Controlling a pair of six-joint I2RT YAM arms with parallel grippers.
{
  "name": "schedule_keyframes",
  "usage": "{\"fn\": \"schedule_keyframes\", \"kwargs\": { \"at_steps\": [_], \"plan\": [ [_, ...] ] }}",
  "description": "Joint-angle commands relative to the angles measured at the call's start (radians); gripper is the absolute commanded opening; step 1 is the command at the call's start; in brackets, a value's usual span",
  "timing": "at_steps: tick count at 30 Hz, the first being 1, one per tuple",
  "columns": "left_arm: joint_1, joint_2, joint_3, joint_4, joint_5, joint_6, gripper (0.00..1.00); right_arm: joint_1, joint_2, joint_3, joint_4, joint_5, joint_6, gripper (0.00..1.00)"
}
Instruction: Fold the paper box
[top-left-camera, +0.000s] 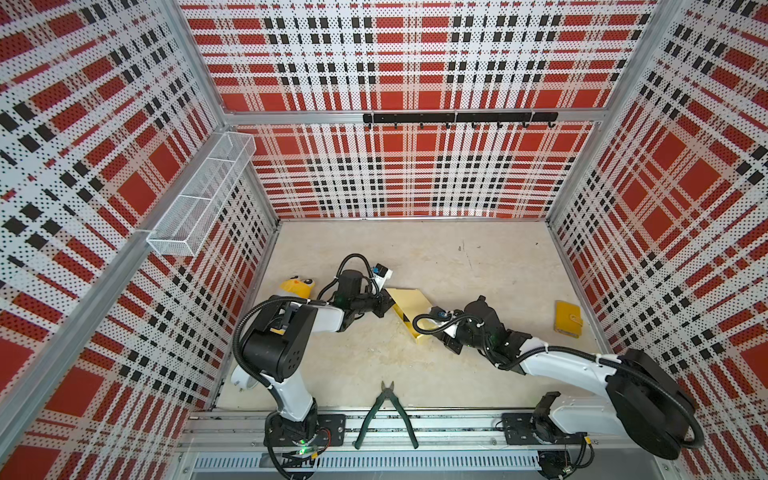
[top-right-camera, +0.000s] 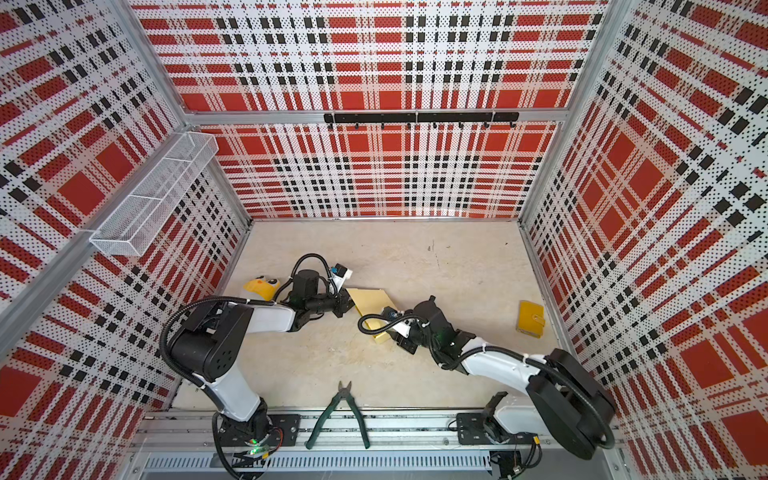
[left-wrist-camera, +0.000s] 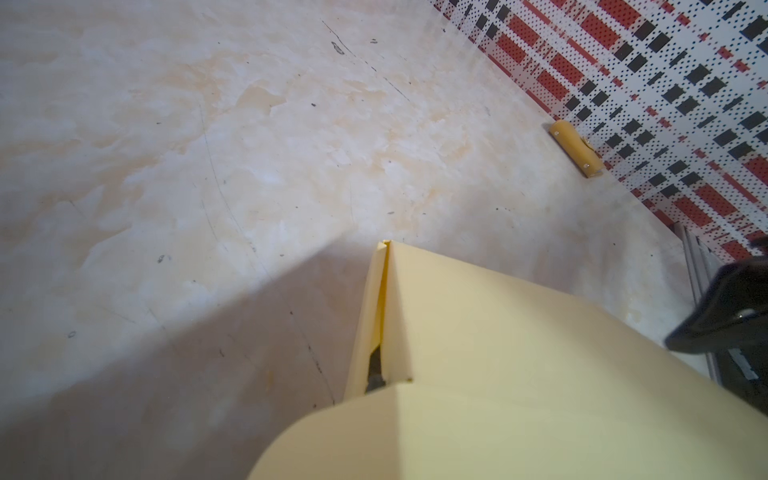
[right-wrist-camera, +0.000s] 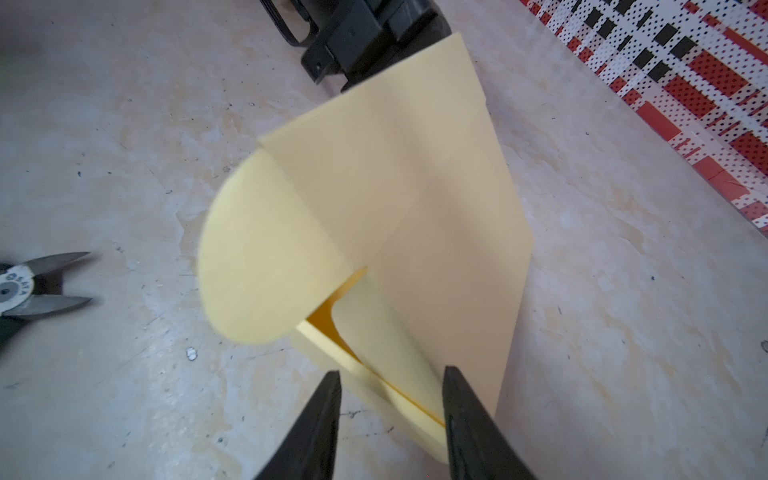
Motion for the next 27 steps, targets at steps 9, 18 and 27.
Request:
{"fn": "schedule_keyframes", "kwargs": {
  "at_steps": [9, 18, 27],
  "plan": [
    [-0.01, 0.004, -0.027, -0.017, -0.012, 0.018, 0.1, -0.005, -0.089, 0.185, -0.103, 0.04, 0.346, 0.49],
    [-0.019, -0.001, -0.031, -0.017, -0.02, 0.029, 0.11, -0.026, 0.278, 0.327, -0.033, -0.017, 0.503, 0.43],
    [-0.009, -0.056, -0.037, -0.072, -0.085, -0.021, 0.39, -0.028, 0.373, 0.194, 0.142, -0.033, 0.556, 0.43]
  ]
}}
